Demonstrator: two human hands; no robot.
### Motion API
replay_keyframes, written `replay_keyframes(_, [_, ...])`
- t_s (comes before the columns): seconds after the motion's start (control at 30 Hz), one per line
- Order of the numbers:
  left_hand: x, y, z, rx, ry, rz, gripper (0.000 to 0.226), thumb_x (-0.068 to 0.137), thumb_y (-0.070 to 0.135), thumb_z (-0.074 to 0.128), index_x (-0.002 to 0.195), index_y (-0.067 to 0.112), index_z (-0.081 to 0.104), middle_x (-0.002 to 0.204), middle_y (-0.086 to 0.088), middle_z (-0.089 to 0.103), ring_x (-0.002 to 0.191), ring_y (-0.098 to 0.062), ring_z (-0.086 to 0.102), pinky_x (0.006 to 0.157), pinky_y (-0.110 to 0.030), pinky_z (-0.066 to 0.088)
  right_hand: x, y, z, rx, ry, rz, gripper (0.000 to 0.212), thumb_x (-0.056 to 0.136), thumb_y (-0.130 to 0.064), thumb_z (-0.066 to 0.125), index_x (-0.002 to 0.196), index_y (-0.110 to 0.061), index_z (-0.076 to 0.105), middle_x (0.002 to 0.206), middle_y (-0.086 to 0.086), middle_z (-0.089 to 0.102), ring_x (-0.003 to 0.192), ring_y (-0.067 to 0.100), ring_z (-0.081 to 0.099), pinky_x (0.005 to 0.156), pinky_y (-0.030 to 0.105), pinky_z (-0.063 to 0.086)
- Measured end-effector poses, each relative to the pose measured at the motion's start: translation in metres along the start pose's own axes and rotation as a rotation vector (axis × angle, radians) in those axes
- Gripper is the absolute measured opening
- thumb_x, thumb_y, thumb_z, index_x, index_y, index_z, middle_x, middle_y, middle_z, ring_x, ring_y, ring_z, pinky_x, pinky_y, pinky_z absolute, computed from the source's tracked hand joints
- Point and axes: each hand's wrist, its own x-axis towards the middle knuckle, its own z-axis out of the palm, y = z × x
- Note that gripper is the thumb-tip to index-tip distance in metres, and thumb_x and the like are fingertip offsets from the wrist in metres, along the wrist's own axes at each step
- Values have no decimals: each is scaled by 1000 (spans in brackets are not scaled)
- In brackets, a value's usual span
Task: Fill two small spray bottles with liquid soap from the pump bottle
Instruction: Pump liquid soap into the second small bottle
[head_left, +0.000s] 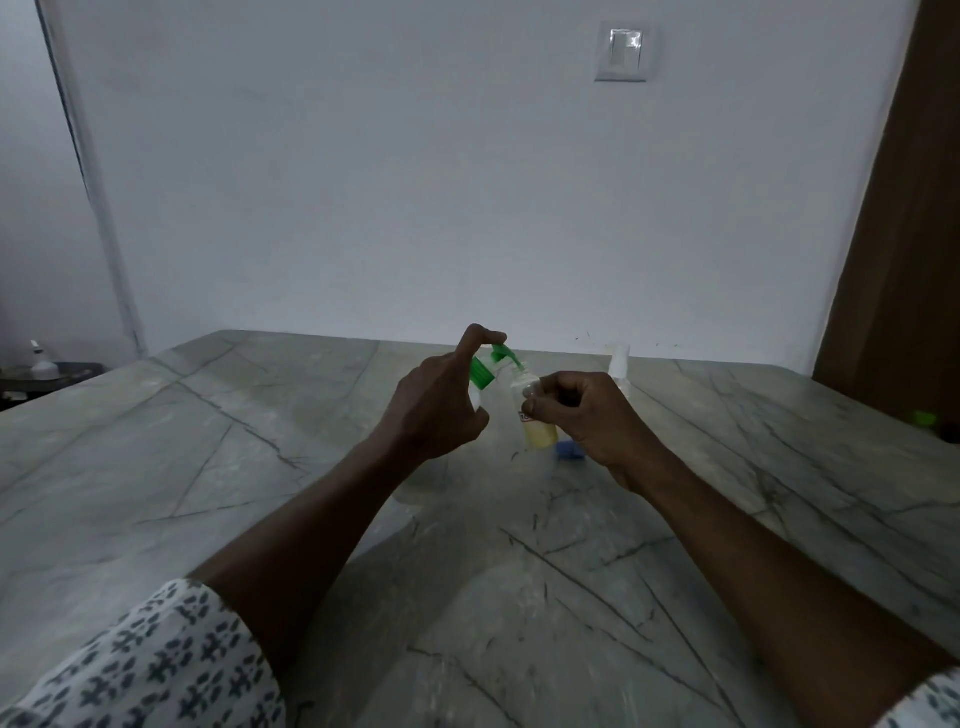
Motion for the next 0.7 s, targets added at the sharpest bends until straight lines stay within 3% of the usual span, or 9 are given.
replay_keyframes(0.17, [1, -1, 1, -5, 5, -5, 68, 73, 16, 74, 126, 31, 33, 107, -7, 70, 70, -22, 63, 62, -42, 59, -1, 3, 1, -17, -17, -8, 7, 83, -25, 72, 89, -24, 69, 96, 13, 73, 79, 17, 64, 65, 17, 48])
replay_keyframes(0.3, [0, -1, 1, -16, 10, -6, 68, 74, 16, 73, 128, 30, 34, 106, -8, 70, 69, -21, 63, 62, -41, 59, -1, 2, 3, -10, -11, -1, 10, 83, -25, 71, 93, -23, 69, 97, 8, 73, 88, 21, 67, 69, 19, 51])
replay_keyframes(0.47, [1, -1, 2, 6, -14, -5, 79, 74, 15, 72, 138, 32, 28, 105, -8, 69, 65, -17, 59, 61, -40, 58, 0, 1, 0, 23, 7, -4, 5, 83, -19, 72, 87, -21, 69, 100, 20, 71, 92, 31, 64, 65, 12, 50])
replay_keyframes(0.7, [3, -3, 2, 1, -26, 0, 76, 72, 15, 74, 131, 35, 29, 106, -8, 70, 69, -21, 64, 61, -42, 59, 0, 3, -2, 16, -15, -18, 6, 84, -20, 71, 89, -24, 70, 95, 9, 73, 84, 18, 66, 67, 15, 50])
